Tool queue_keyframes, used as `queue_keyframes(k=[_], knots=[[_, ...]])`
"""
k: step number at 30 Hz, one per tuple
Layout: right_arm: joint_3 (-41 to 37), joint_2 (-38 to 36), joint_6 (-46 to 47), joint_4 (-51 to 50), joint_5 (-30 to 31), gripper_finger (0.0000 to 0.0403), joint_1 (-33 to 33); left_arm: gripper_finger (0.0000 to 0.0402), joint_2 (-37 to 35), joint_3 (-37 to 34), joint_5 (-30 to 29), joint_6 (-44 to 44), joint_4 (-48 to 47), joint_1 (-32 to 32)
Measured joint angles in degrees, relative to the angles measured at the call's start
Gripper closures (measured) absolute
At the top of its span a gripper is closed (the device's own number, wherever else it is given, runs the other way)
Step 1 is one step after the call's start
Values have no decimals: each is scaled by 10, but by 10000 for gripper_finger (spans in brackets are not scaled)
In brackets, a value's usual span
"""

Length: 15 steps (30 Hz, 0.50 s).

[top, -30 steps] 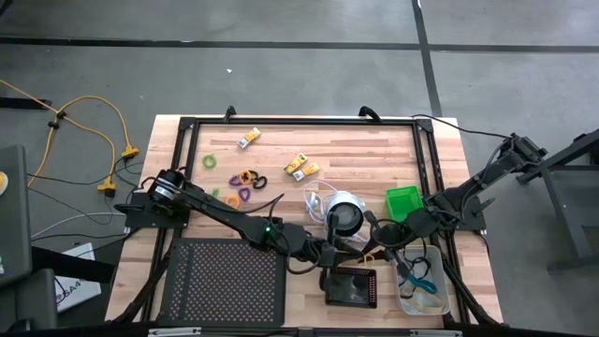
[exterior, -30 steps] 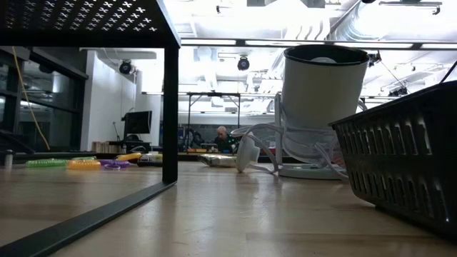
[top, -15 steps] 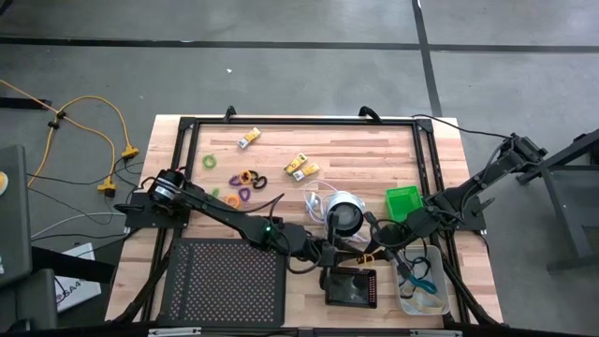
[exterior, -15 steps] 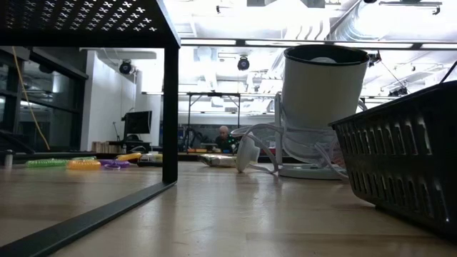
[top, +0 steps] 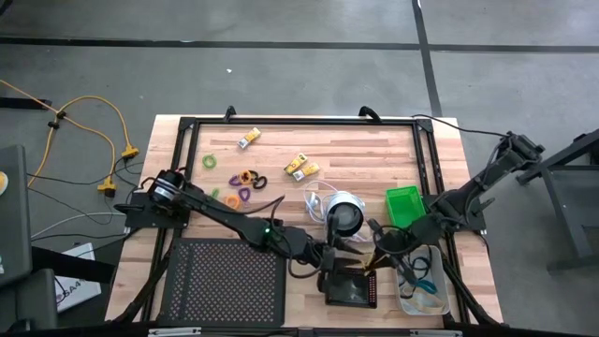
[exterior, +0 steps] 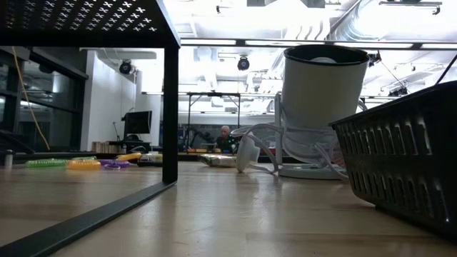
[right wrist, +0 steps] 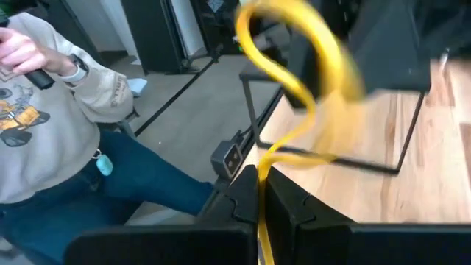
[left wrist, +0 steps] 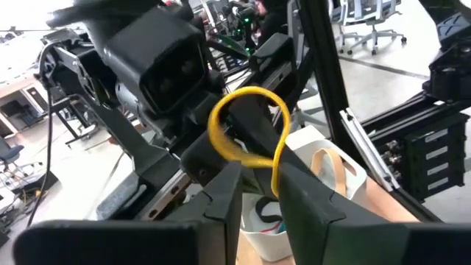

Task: Pick & Place Office Desk Supplies
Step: Put the yellow rubberband into the gray bin

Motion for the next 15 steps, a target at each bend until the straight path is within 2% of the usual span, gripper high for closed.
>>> queue_keyframes(k=[8,15], knots=[[0,-7,86,-42,45,400,56,318,0,0,0,0,0,-4],[0,-51,223,-116,138,400,127,318,0,0,-1,0,0,-7]])
